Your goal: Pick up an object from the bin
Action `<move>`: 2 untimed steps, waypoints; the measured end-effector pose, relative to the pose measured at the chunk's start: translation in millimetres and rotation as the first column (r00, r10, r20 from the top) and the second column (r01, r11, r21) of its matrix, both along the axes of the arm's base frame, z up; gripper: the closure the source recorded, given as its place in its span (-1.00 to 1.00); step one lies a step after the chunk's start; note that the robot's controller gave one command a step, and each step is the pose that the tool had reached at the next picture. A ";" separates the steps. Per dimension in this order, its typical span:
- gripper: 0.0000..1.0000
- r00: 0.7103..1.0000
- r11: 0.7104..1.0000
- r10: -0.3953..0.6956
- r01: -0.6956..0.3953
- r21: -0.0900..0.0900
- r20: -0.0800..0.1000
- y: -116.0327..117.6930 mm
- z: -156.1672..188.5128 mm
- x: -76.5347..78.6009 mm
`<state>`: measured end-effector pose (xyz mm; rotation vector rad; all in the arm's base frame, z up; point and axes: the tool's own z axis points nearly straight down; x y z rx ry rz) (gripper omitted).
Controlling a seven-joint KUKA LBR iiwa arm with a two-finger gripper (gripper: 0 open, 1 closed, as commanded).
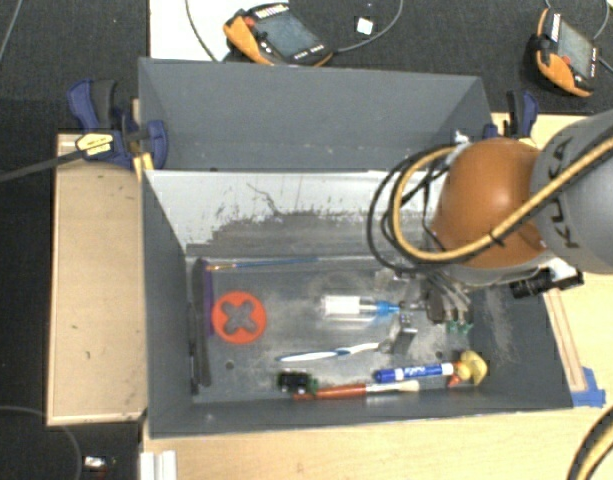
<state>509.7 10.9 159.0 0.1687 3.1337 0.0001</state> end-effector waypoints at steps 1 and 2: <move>1.00 0.909 0.909 -0.417 0.417 0.001 -0.003 6.3 -87.8 23.9; 1.00 0.910 0.910 -0.415 0.415 0.001 -0.003 6.3 -87.8 23.9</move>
Offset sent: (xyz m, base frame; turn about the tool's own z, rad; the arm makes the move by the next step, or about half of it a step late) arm 0.0000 0.0000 0.0000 0.0000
